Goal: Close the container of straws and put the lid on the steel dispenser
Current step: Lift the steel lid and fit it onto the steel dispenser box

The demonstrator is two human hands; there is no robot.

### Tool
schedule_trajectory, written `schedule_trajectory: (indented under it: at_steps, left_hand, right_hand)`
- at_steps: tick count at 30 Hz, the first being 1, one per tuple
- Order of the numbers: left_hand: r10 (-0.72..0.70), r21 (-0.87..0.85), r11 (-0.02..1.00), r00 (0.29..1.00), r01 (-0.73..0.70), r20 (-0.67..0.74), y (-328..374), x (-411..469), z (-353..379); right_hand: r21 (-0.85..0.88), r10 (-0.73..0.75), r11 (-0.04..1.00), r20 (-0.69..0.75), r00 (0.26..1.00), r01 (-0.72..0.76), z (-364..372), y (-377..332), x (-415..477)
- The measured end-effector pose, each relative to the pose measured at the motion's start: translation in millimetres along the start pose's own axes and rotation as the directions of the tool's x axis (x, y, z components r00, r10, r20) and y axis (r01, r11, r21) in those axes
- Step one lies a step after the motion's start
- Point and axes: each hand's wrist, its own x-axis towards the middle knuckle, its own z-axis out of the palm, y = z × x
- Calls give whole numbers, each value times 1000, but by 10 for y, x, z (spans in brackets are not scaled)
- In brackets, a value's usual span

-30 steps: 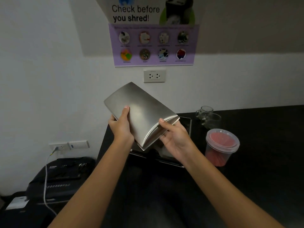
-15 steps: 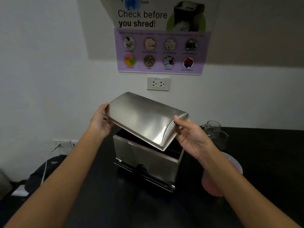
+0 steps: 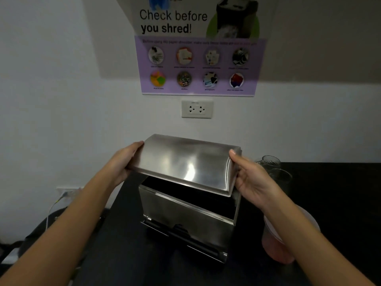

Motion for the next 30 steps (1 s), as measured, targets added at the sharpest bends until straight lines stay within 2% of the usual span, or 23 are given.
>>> schedule_trajectory:
  at_steps: [6, 12, 14, 17, 21, 25, 30]
  left_hand:
    - [112, 143, 983, 993, -115, 28, -164, 208, 85]
    - [102, 216, 970, 993, -113, 64, -341, 336, 86]
    - [97, 213, 970, 991, -115, 90, -387, 348, 79]
    - [96, 231, 965, 988, -121, 118, -462, 348, 76]
    - [87, 270, 954, 985, -126, 151, -547, 349, 81]
    - [104, 330, 930, 978, -161, 183, -631, 323, 100]
    - [106, 393, 901, 972, -183, 209, -643, 293, 134]
  right_hand:
    - [-39, -82, 997, -276, 958, 74, 89, 166, 55]
    - [-298, -244, 949, -486, 839, 104, 67, 347, 144]
    - [-337, -291, 933, -501, 815, 126, 62, 367, 146]
    - [-385, -307, 916, -488, 817, 113, 59, 397, 116]
    - [-551, -354, 833, -479, 803, 39, 47, 432, 51]
    - [-646, -358, 762, -470, 807, -38, 1, 506, -20]
    - [-671, -319, 730, -502, 804, -130, -24, 633, -85]
